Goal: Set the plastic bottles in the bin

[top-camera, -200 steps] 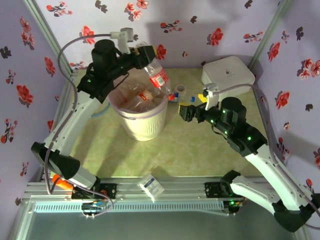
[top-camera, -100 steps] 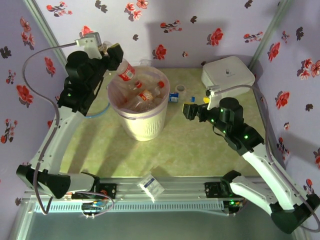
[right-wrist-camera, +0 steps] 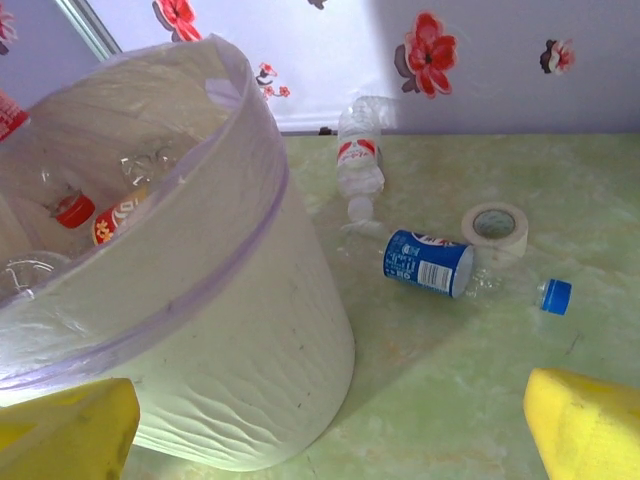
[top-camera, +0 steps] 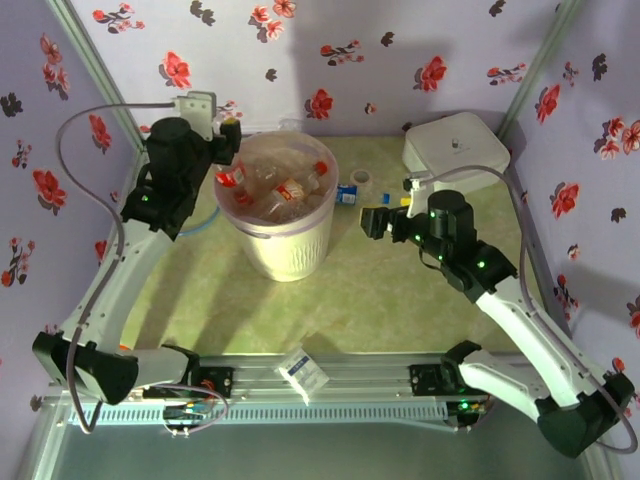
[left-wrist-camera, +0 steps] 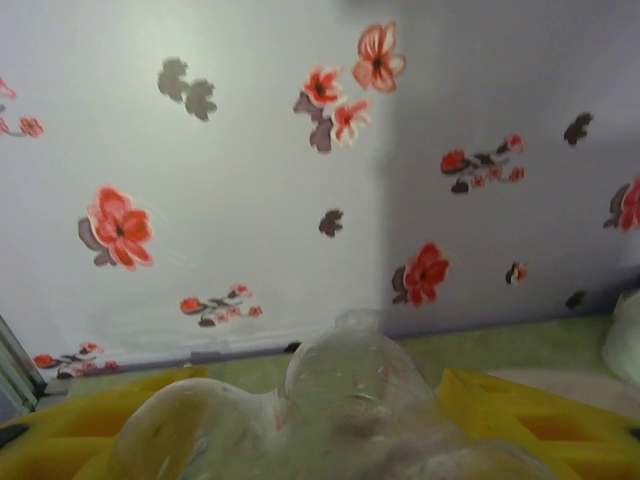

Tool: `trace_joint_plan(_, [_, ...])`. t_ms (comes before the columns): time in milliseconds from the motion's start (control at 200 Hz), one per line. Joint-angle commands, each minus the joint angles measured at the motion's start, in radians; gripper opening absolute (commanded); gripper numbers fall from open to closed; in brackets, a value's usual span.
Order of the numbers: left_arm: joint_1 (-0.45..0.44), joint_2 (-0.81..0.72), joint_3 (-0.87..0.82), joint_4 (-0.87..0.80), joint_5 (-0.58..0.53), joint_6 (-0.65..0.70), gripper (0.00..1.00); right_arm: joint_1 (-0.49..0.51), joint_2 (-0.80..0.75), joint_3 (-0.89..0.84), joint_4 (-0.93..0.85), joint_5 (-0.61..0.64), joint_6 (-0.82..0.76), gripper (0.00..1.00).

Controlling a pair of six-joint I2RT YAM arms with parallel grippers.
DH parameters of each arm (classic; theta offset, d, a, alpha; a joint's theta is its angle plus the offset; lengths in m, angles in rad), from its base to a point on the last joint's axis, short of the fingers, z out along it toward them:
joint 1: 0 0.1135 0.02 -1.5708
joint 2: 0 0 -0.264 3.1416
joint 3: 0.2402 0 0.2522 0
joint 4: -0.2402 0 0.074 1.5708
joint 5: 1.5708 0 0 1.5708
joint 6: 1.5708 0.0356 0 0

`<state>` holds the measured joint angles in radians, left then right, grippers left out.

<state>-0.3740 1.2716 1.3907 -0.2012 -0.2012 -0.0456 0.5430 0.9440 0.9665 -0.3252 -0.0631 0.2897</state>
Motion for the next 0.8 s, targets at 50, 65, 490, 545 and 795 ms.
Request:
trace_joint_plan(50, [0.001,-0.028,-0.111,0.016,0.023,-0.007,0.28,-0.006,0.017,0.015,0.024,-0.012,0.011,0.99])
trace_joint_plan(65, [0.000,-0.030,-0.122,0.016,0.028,-0.017,0.28,-0.006,0.019,0.015,0.025,-0.012,0.011,0.99])
trace_joint_plan(490, [-0.099,-0.043,-0.255,-0.015,0.036,-0.022,0.29,-0.008,0.053,0.015,0.048,-0.010,0.028,0.99])
trace_joint_plan(545, [-0.108,-0.034,-0.222,-0.034,0.048,-0.018,0.30,-0.008,0.055,0.012,0.053,-0.010,0.033,0.99])
trace_joint_plan(795, [-0.120,-0.014,-0.115,-0.112,0.055,-0.010,0.59,-0.008,0.039,0.001,0.039,-0.004,0.040,0.99])
